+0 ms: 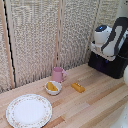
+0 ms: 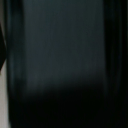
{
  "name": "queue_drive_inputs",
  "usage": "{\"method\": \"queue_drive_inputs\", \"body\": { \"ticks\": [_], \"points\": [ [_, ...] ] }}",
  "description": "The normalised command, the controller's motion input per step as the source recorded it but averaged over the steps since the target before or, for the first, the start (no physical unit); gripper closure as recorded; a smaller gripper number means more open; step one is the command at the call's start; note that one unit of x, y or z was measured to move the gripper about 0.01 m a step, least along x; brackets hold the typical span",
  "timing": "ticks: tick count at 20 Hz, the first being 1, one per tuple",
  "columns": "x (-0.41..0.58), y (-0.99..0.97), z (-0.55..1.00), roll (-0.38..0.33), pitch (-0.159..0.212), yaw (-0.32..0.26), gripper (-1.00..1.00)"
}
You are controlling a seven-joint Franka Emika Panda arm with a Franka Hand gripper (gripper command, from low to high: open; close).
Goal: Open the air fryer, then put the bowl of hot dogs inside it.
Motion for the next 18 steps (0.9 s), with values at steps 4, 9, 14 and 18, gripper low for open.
{"method": "queue_drive_inputs", "body": {
  "ticks": [4,9,14,18],
  "points": [
    [0.005,0.0,0.0,0.0,0.013,-0.003,1.0],
    [0.014,0.02,0.03,0.0,0.061,-0.04,1.0],
    [0.065,0.0,0.23,0.014,0.198,0.003,1.0],
    [0.008,0.16,0.43,0.083,0.216,0.0,1.0]
  ]
}}
